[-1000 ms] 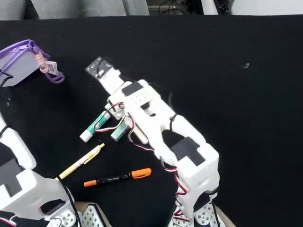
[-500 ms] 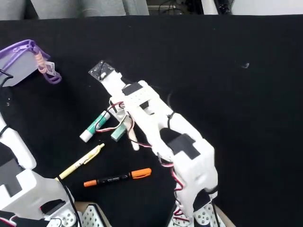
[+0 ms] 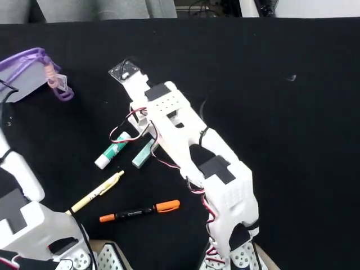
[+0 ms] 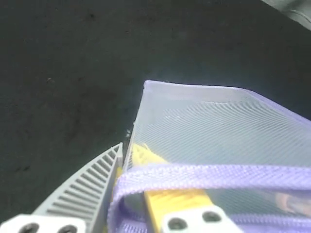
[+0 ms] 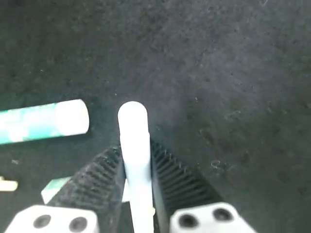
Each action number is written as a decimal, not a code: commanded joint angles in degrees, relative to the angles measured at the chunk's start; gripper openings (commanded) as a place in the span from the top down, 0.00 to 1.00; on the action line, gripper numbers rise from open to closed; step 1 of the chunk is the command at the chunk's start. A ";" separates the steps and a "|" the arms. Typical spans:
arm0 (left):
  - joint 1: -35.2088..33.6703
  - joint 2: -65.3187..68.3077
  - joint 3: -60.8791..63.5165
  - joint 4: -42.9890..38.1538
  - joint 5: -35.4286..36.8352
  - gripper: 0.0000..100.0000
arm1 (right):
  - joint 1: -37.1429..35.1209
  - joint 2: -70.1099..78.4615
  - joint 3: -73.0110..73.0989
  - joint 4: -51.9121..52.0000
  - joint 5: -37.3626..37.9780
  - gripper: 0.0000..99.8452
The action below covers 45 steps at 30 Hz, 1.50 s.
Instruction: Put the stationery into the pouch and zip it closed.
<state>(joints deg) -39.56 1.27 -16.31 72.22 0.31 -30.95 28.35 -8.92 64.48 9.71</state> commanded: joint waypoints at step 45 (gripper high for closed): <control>9.54 0.26 -7.25 10.37 0.53 0.97 | 5.63 0.92 4.18 -7.38 -0.62 0.96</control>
<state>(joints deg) -30.59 1.98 -22.73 82.24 0.22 -26.02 29.05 -0.57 55.52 9.19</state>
